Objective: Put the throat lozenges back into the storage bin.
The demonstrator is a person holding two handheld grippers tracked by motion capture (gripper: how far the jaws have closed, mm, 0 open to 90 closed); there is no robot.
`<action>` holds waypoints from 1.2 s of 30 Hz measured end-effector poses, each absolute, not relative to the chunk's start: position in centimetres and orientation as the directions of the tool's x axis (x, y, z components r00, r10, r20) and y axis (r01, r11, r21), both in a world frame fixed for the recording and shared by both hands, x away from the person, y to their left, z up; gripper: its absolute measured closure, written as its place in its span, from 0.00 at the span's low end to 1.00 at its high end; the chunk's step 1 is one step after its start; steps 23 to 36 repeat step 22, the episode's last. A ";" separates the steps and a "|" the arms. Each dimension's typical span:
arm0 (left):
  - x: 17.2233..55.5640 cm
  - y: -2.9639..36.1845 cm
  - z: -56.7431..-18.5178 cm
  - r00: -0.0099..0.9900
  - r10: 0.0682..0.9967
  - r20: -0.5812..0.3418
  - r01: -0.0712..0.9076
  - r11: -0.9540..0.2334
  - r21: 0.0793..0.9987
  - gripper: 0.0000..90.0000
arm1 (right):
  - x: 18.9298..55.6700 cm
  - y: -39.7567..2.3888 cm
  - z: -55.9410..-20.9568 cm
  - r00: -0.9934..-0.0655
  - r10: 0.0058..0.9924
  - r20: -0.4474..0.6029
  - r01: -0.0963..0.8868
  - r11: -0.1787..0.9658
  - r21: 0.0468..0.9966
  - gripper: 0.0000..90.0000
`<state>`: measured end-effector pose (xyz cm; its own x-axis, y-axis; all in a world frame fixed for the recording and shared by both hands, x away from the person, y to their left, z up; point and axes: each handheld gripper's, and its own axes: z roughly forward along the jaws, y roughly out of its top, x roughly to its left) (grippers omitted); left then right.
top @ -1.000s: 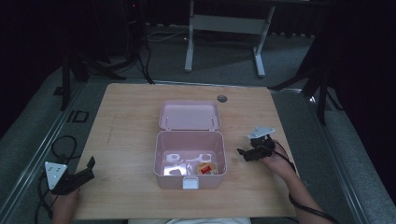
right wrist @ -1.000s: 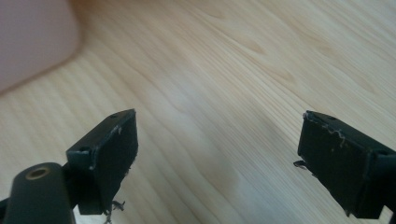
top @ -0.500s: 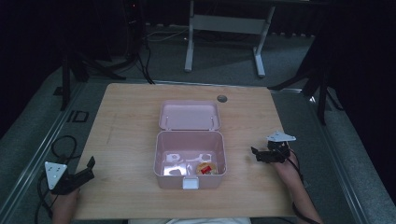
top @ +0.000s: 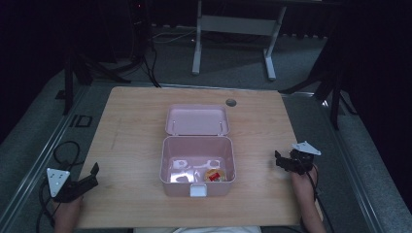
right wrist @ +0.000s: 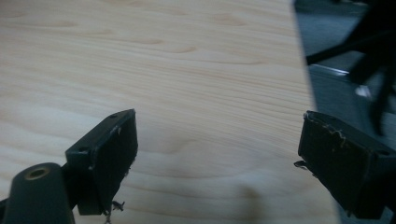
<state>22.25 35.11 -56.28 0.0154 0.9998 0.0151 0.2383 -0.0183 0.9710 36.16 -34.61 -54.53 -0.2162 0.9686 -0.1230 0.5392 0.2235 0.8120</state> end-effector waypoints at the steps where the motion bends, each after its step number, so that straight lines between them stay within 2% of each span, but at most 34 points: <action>1: 22.2 35.1 -56.3 0.016 1.000 0.015 0.238 -0.019 0.971 0.03 | 36.0 -34.8 -54.5 -0.197 0.973 -0.123 0.535 0.212 0.818 0.13; 5: 22.3 35.1 -56.3 0.019 1.000 0.017 0.241 -0.021 0.970 0.03 | 35.9 -35.6 -54.8 -0.154 0.984 -0.090 0.554 0.162 0.817 0.13; 19: 22.2 35.1 -56.3 0.014 1.000 0.012 0.232 -0.015 0.973 0.03 | 35.8 -37.0 -54.9 -0.059 0.996 -0.073 0.559 0.094 0.824 0.14; 36: 22.2 35.1 -56.3 0.014 1.000 0.012 0.233 -0.015 0.972 0.03 | 35.8 -37.2 -55.0 -0.051 0.997 -0.066 0.562 0.083 0.823 0.14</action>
